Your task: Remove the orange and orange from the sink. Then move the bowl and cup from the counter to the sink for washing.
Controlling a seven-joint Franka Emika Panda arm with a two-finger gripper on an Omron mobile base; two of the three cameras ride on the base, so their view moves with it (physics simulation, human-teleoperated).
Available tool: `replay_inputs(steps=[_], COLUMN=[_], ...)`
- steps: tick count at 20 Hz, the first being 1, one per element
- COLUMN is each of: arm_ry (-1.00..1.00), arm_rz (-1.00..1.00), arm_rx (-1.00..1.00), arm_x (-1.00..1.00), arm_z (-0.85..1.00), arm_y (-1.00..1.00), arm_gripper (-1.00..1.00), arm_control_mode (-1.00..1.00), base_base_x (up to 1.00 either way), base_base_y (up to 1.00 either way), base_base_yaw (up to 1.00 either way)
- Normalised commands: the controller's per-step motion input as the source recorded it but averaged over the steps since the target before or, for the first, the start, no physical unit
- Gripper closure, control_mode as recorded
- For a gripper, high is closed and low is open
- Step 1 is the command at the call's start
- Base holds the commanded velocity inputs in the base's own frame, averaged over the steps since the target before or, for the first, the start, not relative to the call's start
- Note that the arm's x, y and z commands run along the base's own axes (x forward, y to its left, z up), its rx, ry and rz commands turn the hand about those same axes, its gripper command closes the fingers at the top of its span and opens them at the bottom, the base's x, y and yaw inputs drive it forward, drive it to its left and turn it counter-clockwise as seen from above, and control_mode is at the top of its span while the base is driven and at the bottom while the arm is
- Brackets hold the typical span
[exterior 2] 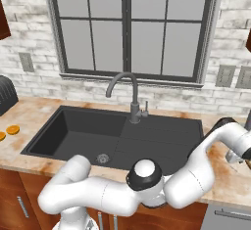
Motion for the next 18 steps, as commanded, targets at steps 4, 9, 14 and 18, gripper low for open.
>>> replay_inputs(steps=[4,9,14,18], arm_ry=[-0.2,-0.24,-0.16,-0.01], arm_rz=[0.2,0.13,0.13,0.16], arm_rx=[0.0,-0.01,-0.16,-0.26], arm_x=[-0.24,-0.27,-0.17,-0.16], arm_z=[0.0,0.07,0.26,0.38], arm_y=[0.44,0.39,0.31,0.29], arm_gripper=[1.0,1.0,1.0,1.0], arm_control_mode=[-1.0,-1.0,-1.0,-1.0], base_base_x=[0.0,0.0,0.0,0.0], base_base_y=[0.0,0.0,0.0,0.0], base_base_yaw=[0.0,0.0,0.0,0.0])
